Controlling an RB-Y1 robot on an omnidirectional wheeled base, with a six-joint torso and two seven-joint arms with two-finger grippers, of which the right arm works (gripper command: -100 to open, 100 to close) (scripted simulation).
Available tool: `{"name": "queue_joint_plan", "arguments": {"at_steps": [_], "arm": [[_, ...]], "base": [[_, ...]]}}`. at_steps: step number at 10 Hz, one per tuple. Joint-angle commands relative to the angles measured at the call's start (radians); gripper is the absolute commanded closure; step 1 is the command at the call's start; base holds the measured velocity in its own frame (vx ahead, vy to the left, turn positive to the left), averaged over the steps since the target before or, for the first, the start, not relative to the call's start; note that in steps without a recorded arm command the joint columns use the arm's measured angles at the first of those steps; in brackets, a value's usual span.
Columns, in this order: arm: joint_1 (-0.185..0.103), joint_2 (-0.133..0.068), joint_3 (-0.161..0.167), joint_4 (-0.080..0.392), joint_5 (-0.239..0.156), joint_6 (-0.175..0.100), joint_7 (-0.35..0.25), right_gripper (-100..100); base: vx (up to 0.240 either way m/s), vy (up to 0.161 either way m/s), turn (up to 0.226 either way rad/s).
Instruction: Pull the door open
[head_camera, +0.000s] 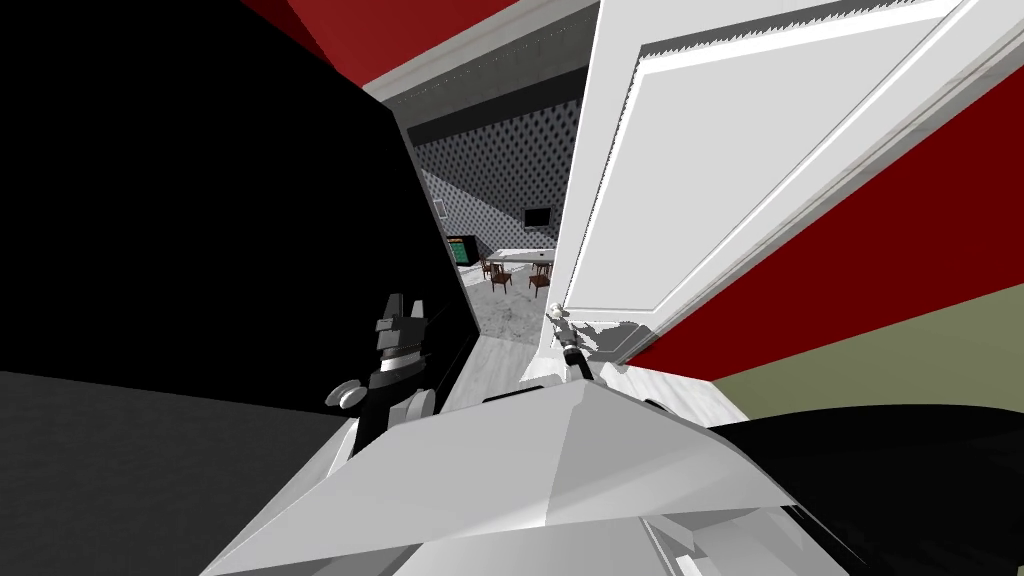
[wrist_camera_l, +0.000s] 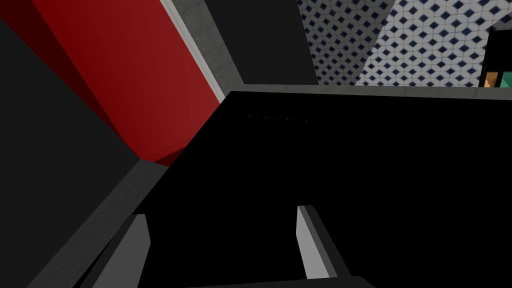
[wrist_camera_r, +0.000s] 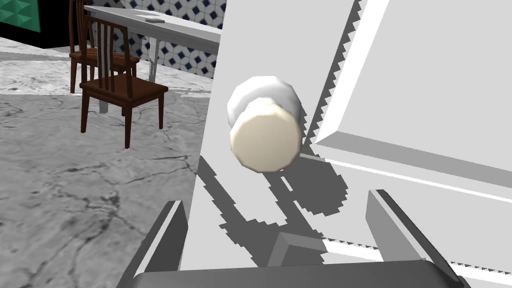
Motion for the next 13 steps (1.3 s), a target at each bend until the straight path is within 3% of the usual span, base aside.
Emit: {"name": "queue_joint_plan", "arguments": {"at_steps": [1,7,9,10,11,13], "arm": [[0.001,0.003,0.004,-0.007,-0.01,0.004,-0.033,-100],[-0.004,0.015,0.037,-0.022,-0.069,0.012,-0.188,-100],[-0.005,0.018,0.045,-0.026,-0.085,0.015,-0.227,-100],[-0.006,0.016,0.043,-0.021,-0.079,0.011,-0.214,-100],[0.002,-0.002,0.038,-0.014,-0.087,0.005,-0.236,-100],[0.01,-0.02,0.033,-0.007,-0.093,-0.002,-0.254,-100]], "base": [[-0.053,-0.015,0.006],[-0.051,-0.012,0.012],[-0.043,-0.01,0.012],[-0.02,-0.004,0.002],[0.095,0.025,0.115],[0.196,0.008,0.106]]}}
